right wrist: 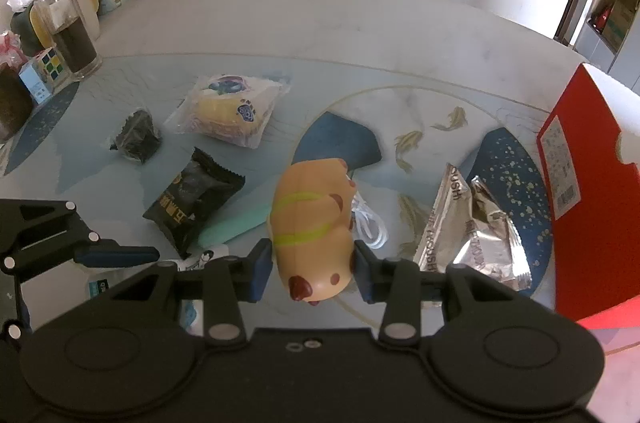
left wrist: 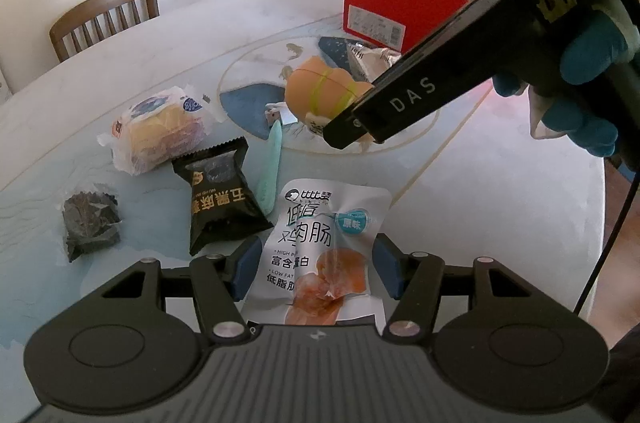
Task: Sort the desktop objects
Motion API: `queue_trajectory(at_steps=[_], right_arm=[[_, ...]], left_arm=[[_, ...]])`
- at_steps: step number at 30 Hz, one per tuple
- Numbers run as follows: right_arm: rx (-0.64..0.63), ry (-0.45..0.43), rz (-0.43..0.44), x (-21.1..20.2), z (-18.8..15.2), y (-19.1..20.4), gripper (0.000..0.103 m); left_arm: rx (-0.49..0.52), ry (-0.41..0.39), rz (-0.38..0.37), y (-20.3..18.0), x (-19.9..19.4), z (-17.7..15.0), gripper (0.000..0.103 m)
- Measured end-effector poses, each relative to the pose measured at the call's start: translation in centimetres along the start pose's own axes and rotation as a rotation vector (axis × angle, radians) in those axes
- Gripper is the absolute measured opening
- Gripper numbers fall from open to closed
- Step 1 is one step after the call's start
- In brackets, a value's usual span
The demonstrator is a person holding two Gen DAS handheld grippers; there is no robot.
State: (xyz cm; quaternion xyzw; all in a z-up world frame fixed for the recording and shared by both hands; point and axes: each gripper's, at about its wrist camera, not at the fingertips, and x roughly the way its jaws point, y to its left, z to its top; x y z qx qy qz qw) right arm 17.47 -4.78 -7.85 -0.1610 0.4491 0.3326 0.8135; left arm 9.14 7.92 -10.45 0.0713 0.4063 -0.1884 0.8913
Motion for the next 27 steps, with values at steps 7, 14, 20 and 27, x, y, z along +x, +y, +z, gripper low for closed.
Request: queue_trajectory(at_steps=[7,14,20,27], right_arm=[[0.001,-0.014,0.003,-1.5,-0.2,-0.5,0.041],[0.005,-0.027,0.006,-4.0,-0.5,-1.1,0.041],[0.009,-0.051,0.009,-6.2,-0.6,-1.6,0.041],[0.022,-0.077,0.006,-7.9,-0.5,-2.5,0.041]], left_arm=[[-0.006,-0.014,-0.013,-0.6,-1.1,0.7,0.059],[-0.062,-0.035,0.006,-0.4,-2.4,2.0,0.059],[-0.088,-0.06,0.038,0.0,-3.6,3.5,0.06],[-0.117,-0.068,0.053,0.1,-4.6,5.0,0.06]])
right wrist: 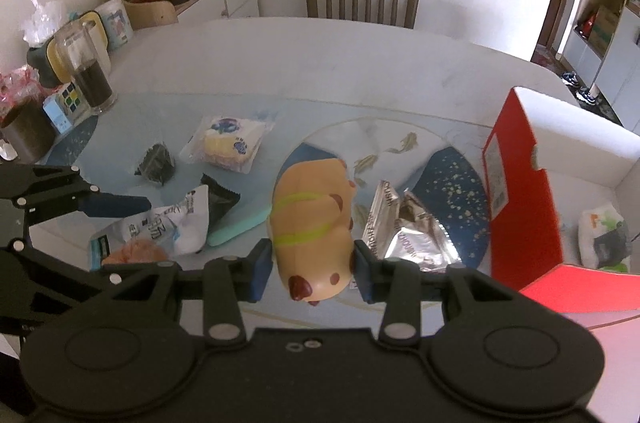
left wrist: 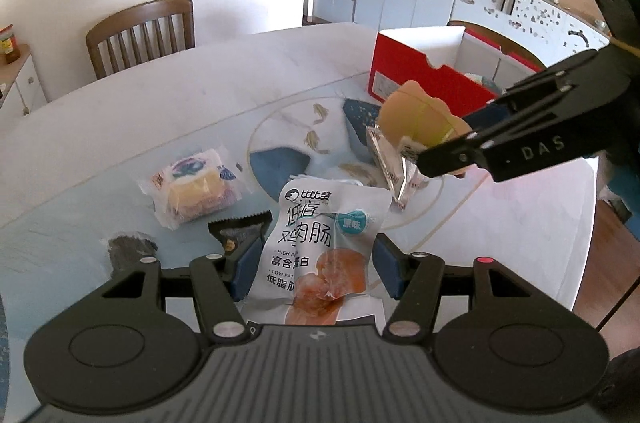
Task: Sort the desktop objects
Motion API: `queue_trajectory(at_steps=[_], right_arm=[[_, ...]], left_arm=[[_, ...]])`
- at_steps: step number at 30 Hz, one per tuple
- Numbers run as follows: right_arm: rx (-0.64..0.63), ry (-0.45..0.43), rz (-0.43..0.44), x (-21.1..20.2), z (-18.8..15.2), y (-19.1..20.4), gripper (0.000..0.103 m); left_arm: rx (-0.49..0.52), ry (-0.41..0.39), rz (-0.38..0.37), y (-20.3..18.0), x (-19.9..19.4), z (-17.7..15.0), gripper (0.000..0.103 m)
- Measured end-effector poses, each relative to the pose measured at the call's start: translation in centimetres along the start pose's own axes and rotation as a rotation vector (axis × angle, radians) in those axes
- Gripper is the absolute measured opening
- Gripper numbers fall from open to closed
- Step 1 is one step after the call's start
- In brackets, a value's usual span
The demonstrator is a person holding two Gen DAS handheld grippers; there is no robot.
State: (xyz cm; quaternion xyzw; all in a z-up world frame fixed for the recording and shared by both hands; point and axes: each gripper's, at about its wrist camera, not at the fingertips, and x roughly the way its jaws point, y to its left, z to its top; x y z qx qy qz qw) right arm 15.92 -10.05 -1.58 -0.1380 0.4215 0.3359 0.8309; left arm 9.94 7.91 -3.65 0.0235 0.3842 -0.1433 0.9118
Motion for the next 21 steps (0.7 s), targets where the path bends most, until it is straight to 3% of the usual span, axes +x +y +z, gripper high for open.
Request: queue_trajectory(at_steps=[21], right_arm=[[0.031,-0.06,-0.029,-5.0,1.1,-4.6,0.041]], left_arm=[[0.014,-0.034,0.021,-2.7,-1.3,5.2,0.06]])
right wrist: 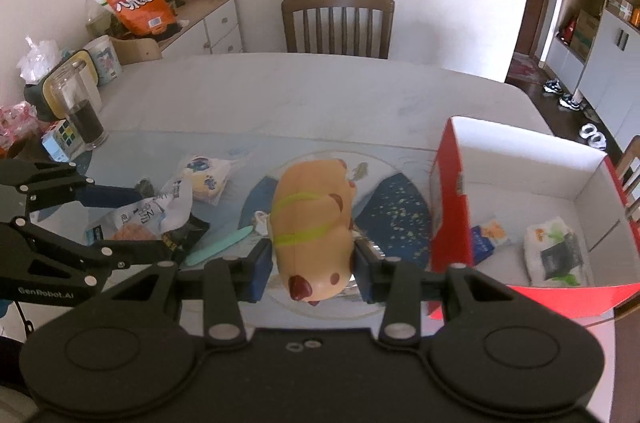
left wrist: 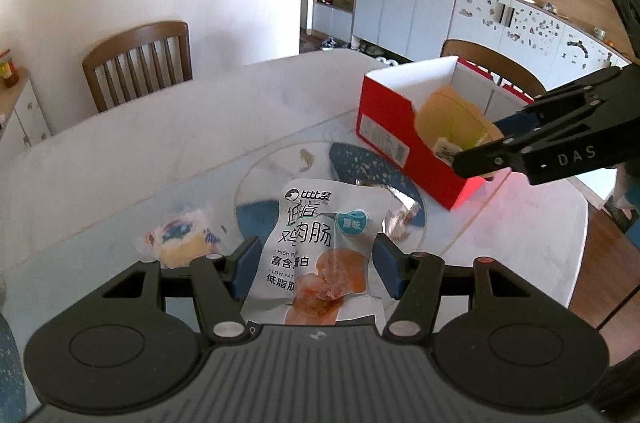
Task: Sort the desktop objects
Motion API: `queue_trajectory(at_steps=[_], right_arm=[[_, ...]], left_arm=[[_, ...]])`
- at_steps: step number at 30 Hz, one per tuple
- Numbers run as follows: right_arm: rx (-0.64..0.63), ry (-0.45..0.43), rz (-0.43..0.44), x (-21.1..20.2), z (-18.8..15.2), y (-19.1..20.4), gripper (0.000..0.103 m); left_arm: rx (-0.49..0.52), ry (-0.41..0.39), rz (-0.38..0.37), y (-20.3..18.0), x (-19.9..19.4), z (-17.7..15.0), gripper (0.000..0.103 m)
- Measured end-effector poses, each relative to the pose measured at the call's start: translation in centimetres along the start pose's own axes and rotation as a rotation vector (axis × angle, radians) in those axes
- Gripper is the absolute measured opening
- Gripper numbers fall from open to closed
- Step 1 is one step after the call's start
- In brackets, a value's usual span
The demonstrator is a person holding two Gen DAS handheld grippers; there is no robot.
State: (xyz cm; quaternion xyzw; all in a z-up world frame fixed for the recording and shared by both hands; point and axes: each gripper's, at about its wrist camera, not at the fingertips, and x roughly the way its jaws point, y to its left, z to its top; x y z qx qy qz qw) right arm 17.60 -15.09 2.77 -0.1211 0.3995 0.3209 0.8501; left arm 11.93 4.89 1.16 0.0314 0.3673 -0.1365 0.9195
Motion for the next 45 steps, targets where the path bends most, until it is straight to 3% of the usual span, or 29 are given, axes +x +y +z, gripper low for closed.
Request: queue_trajectory(at_steps=[22,45], right_arm=[[0.022,-0.023,-0.055,-1.1,0.2,-7.6,0.042],[0.041,0.001,-0.101,-0.2,0.4,-19.0,0.042]], left_arm=[[0.035,-0.058,-0.011,-5.6,3.7,6.6,0.06],[0.168,-0.022,-0.096,-15.2,12.2,12.9,0.06]])
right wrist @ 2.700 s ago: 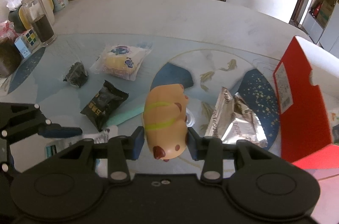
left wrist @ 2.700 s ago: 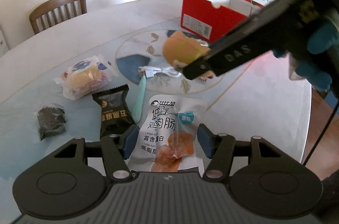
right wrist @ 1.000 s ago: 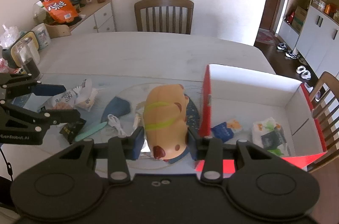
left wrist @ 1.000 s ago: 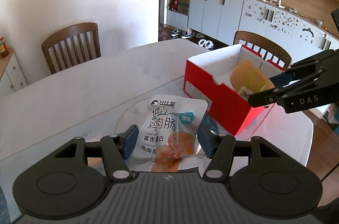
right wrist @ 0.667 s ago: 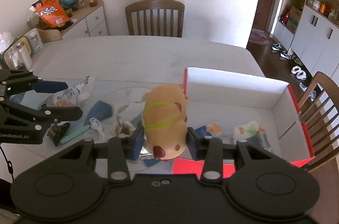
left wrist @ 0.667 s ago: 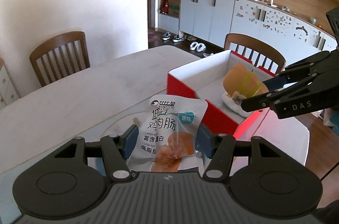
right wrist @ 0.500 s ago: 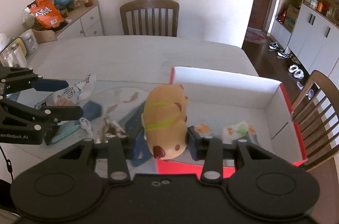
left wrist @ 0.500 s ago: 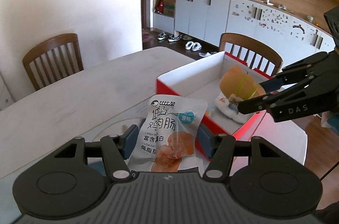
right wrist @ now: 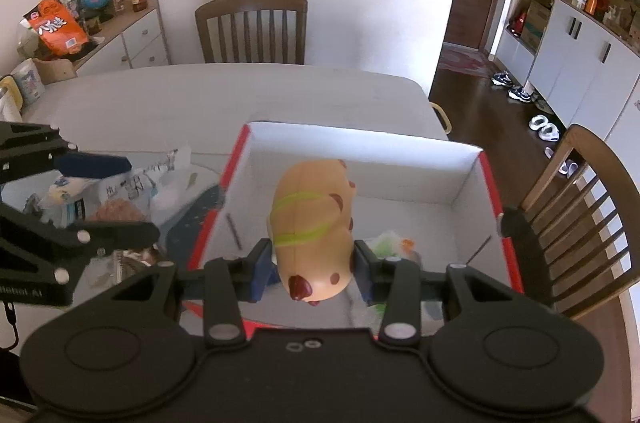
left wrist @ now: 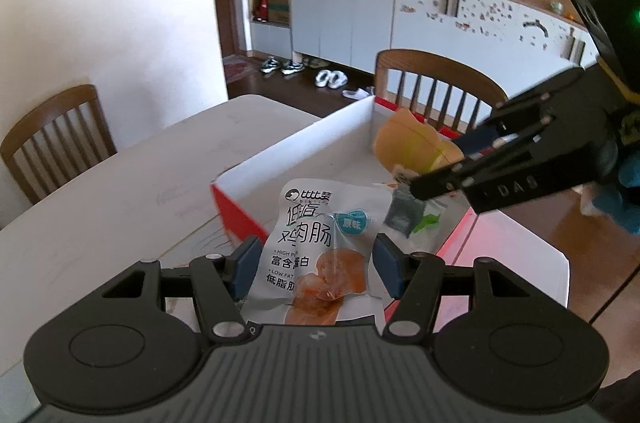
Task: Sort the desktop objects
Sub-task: 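Lower the hamster plush into the box with the right gripper while the left gripper lowers the sausage pack in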
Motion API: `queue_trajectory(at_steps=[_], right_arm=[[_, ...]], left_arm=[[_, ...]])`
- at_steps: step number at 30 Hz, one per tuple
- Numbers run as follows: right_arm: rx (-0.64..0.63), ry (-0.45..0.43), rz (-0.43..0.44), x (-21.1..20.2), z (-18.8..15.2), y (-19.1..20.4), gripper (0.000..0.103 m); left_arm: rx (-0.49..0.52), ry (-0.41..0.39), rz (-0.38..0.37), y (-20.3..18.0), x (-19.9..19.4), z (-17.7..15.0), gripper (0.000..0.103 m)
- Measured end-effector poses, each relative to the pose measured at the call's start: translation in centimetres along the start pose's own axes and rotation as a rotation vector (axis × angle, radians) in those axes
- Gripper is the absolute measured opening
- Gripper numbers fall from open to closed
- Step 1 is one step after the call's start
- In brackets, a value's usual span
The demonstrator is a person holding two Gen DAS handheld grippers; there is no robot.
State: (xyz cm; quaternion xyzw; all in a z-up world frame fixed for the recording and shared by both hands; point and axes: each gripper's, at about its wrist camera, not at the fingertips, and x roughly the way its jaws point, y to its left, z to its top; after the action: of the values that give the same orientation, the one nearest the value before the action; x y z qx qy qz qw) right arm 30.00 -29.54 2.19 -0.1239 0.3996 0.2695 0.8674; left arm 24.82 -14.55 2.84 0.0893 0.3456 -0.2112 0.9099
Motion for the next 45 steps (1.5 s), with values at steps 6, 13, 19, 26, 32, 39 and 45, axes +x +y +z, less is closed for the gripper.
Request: queue_trajectory(at_steps=[6,13,19,26,32,39,45], right_arm=[[-0.009,0.0,-0.013,0.8,0.6,-2.3,0.042],[-0.022,0.008,-0.002,2.1,1.4,-4.0,0.042],[-0.028,0.028,0.0,3.7,2.1,-4.9,0.042],[-0.033,0.056,0.004,5.7,2.3,-5.5,0.042],[-0.017,0.093,0.014,7.6,2.7,-6.5,0.042],[0.007,0.123,0.021,10.2,3.2,-7.1,0.042],[0.023,0.164,0.037,12.4,3.2,-6.9,0.042]], left_arm=[[0.059,0.012,-0.005,-2.4,2.3,1.4,0.06],[0.106,0.054,-0.016,-3.9,5.1,2.6,0.06],[0.154,0.104,-0.005,-4.4,7.6,2.9,0.06],[0.196,0.137,-0.014,-5.1,10.3,3.4,0.06],[0.243,0.18,-0.014,-5.6,12.6,3.7,0.06],[0.277,0.256,-0.037,-5.9,15.0,3.5,0.06],[0.233,0.311,-0.046,-5.6,17.0,4.3,0.06]])
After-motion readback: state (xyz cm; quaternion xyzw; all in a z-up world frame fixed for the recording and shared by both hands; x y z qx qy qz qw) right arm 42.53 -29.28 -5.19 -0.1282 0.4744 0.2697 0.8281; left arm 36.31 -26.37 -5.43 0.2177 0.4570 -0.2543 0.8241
